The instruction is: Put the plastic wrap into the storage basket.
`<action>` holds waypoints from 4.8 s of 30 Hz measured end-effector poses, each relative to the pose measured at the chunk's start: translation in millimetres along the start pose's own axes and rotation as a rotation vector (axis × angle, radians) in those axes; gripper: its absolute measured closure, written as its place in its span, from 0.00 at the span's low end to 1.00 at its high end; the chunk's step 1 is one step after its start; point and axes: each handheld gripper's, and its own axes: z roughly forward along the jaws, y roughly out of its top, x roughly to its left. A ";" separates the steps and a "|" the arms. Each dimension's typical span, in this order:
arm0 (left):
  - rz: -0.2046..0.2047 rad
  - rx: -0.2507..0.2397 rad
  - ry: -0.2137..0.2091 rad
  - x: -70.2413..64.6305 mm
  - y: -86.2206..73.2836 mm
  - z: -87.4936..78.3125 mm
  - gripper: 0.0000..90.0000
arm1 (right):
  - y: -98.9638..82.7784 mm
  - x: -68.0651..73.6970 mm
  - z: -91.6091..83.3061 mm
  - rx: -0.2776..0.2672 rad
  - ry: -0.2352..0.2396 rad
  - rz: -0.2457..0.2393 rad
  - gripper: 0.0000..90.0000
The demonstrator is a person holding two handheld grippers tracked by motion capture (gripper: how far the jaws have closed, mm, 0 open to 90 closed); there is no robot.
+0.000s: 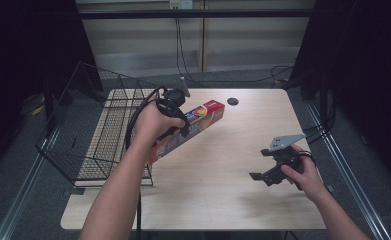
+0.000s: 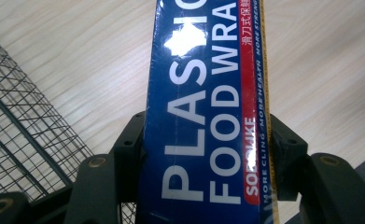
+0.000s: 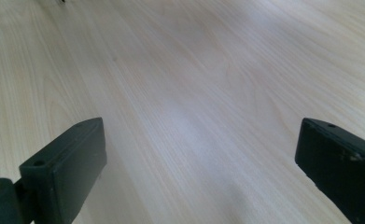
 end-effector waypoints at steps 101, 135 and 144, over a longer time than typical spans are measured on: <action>-0.526 -0.156 0.251 99.1 -73.9 -130.3 0.49 | -5.7 0.9 -3.2 -0.013 -0.020 -0.009 0.02; -0.732 -0.172 0.323 140.9 -122.4 -117.2 0.48 | -6.4 2.6 0.3 0.001 -0.019 -0.020 0.02; -0.752 -0.150 0.300 146.3 -127.0 -103.4 0.48 | -6.9 3.2 0.4 0.007 -0.017 -0.025 0.02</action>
